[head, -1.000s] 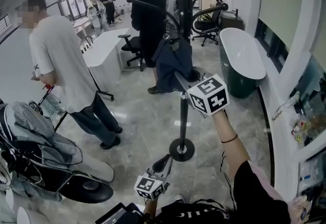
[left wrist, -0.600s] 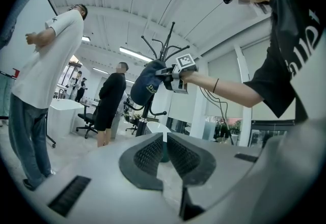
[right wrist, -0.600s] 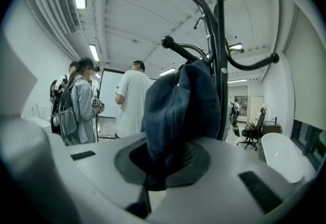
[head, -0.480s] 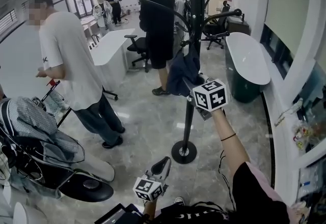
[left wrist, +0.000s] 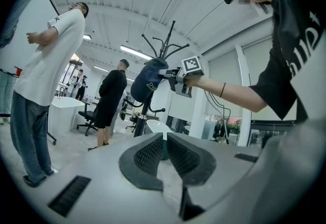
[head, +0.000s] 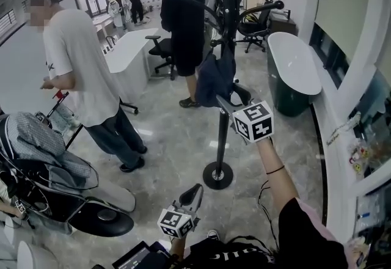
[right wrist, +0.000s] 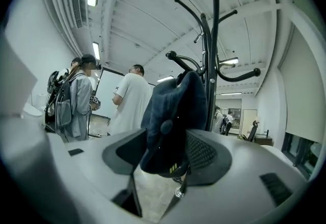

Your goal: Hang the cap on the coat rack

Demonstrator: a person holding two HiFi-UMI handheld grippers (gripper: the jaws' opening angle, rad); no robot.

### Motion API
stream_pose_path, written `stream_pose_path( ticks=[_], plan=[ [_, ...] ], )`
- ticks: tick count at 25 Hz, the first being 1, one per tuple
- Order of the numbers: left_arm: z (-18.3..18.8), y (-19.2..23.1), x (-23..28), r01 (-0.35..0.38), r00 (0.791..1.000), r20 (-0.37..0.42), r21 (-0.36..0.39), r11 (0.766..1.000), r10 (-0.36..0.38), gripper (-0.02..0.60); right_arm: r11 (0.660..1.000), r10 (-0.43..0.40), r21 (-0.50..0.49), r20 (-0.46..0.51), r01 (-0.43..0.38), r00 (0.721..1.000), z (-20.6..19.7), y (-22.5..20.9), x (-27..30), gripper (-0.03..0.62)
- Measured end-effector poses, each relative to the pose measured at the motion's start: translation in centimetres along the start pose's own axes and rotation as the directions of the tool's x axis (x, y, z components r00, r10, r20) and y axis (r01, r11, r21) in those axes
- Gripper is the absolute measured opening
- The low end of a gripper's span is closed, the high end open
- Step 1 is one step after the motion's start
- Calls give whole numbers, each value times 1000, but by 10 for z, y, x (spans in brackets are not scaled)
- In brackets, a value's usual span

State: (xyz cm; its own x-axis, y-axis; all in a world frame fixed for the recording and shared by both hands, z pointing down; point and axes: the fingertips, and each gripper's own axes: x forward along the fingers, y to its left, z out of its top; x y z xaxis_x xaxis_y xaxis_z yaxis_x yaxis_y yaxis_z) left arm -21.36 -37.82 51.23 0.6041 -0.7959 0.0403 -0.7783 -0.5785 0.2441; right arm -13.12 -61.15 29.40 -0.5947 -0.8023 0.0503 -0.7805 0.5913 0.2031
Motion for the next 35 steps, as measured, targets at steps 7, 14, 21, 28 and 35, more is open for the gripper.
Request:
stream_pose_path(
  ticks=[7, 14, 21, 28, 35],
  plan=[
    [-2, -28, -10, -25, 1000, -3, 12, 1000, 25, 23, 992, 31, 118, 101, -43, 994, -12, 15, -71, 222],
    [-9, -85, -13, -74, 997, 6, 11, 997, 74, 23, 968, 162, 177, 84, -175, 983, -55, 51, -151, 222],
    [-22, -165, -2, -90, 996, 18, 7, 996, 90, 23, 918, 282, 283, 25, -278, 959, -122, 81, -255, 188],
    [-60, -261, 2, -121, 993, -3, 5, 993, 121, 23, 862, 358, 387, -6, -328, 934, -180, 83, -361, 49],
    [-93, -336, -1, -151, 988, -17, 5, 989, 151, 23, 818, 444, 439, -69, -372, 894, -228, 91, -443, 26]
  ],
)
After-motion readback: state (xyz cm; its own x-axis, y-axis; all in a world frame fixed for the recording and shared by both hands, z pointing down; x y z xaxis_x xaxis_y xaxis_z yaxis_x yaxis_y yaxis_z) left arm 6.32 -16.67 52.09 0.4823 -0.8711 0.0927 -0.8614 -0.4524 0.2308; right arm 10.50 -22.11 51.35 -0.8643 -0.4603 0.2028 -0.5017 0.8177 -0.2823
